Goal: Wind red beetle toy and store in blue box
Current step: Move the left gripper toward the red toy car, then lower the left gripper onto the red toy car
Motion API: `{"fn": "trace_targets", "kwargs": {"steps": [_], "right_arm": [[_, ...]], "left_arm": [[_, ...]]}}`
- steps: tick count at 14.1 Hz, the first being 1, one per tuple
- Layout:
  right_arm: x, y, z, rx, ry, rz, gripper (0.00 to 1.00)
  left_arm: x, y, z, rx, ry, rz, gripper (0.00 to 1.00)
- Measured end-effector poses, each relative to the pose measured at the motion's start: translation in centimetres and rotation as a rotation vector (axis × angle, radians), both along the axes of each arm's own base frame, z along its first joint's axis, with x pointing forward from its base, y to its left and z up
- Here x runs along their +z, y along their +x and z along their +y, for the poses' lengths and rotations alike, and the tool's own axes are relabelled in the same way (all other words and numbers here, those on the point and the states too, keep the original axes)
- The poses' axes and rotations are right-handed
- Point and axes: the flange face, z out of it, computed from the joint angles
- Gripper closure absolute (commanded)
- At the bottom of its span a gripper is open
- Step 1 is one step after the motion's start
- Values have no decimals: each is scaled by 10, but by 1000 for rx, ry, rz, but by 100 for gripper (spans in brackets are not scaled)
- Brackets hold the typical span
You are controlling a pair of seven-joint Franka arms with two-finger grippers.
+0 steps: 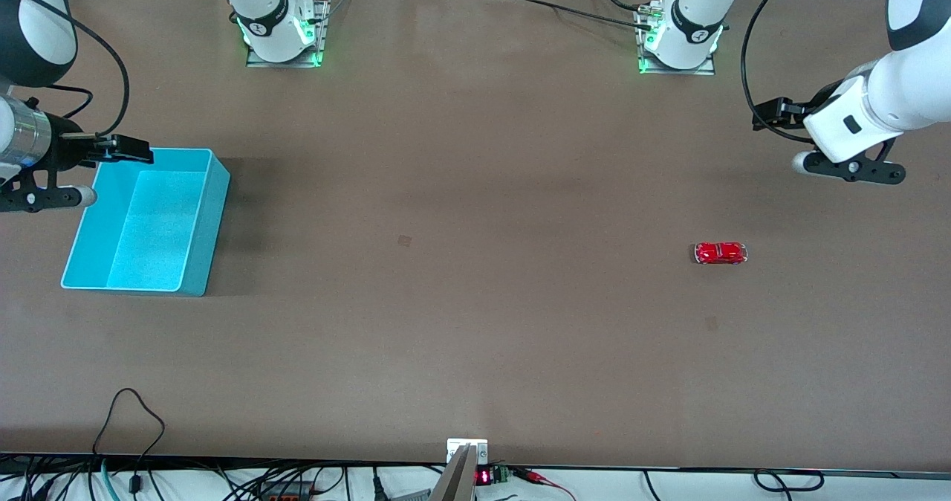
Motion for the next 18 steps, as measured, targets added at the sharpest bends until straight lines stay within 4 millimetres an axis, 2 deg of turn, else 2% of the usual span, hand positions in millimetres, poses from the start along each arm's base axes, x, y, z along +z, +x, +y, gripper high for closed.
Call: {"fn": "trace_targets", "kwargs": {"steps": [3,8,11,13,16,18], "right_arm": [[-1,0,6,14,-10,7,0],[-2,0,10,24,-9,13,0],[-3,0,11,26,-9,14,0],[-3,0,11,26,-9,15,0],[-3,0,10,25,-9,15,0],[-3,0,10,25,-9,16,0]], "left_arm": [[-23,5,6,-244,-102,28,0],[-91,19,33,-584,-225,-64,0],[-149,24,46,-789,-185,-184,0],[-187,20,47,-906,-141,-250,0],[-245,13,46,-1030,-123,-293,0],[-280,17,52,-1079,-126,-312,0]]}}
